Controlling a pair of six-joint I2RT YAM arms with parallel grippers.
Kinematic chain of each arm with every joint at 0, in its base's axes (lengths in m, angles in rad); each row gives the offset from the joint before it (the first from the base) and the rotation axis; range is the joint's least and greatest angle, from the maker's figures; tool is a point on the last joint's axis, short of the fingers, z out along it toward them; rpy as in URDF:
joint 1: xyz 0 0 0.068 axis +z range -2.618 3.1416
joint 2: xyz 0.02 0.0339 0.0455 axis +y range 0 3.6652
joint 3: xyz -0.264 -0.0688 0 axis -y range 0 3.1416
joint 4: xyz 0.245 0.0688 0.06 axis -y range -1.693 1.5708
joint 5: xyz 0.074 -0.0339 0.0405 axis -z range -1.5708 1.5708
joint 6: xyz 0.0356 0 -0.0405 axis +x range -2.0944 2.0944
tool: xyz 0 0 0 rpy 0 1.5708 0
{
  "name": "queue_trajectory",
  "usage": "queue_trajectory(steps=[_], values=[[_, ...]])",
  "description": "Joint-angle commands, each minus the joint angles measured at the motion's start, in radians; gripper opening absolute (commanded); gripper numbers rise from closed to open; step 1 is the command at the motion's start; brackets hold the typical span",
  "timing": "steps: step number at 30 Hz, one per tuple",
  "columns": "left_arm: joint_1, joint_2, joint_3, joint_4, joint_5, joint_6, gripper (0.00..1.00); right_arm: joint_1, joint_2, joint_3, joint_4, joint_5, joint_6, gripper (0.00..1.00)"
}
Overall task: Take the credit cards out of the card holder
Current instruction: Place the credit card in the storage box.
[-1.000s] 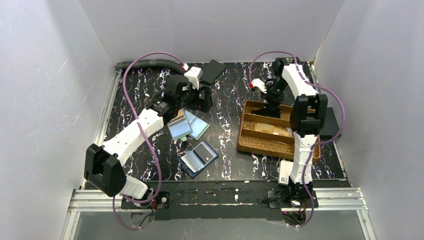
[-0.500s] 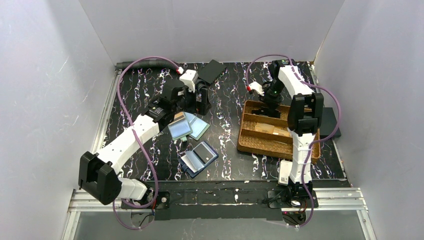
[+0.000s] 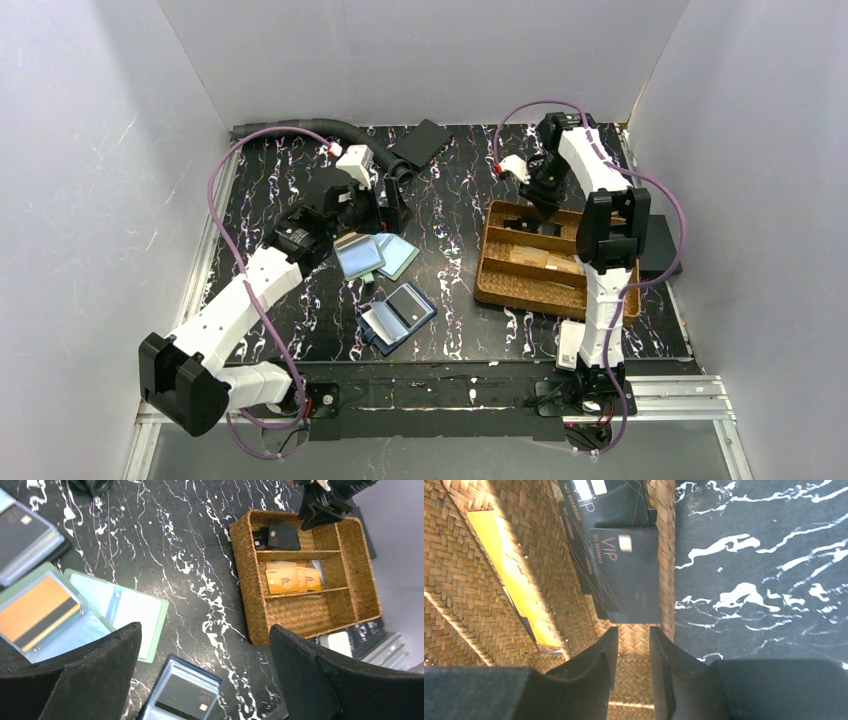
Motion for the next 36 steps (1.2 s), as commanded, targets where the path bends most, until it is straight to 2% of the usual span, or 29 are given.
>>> queue_trajectory(steps=[1,7,13,18,22,27,31,34,36], values=[[0.041,-0.054,-0.015,-0.101,0.044,-0.163,0.98,0.004,-0.137,0.025,-0.017,-0.017,0.036,0.39],[0.059,-0.090,-0.036,-0.194,0.108,-0.270,0.98,0.006,-0.242,-0.015,-0.047,-0.112,0.084,0.40],[0.060,-0.110,-0.077,-0.273,0.166,-0.416,0.98,0.022,-0.358,-0.119,-0.061,-0.339,0.161,0.45],[0.046,-0.130,-0.109,-0.327,0.181,-0.467,0.97,0.063,-0.435,-0.223,-0.060,-0.526,0.226,0.46],[-0.004,-0.125,-0.092,-0.404,0.148,-0.469,0.93,0.098,-0.481,-0.298,-0.057,-0.600,0.232,0.47],[-0.091,-0.104,-0.114,-0.425,0.088,-0.517,0.84,0.117,-0.513,-0.351,-0.058,-0.697,0.237,0.48],[-0.203,-0.080,-0.170,-0.362,-0.014,-0.547,0.81,0.128,-0.571,-0.434,-0.059,-0.778,0.219,0.47],[-0.238,-0.096,-0.300,-0.144,-0.055,-0.574,0.75,0.142,-0.632,-0.541,0.013,-0.822,0.247,0.46],[-0.238,-0.096,-0.373,0.001,-0.053,-0.592,0.71,0.178,-0.691,-0.620,0.156,-0.796,0.377,0.44]])
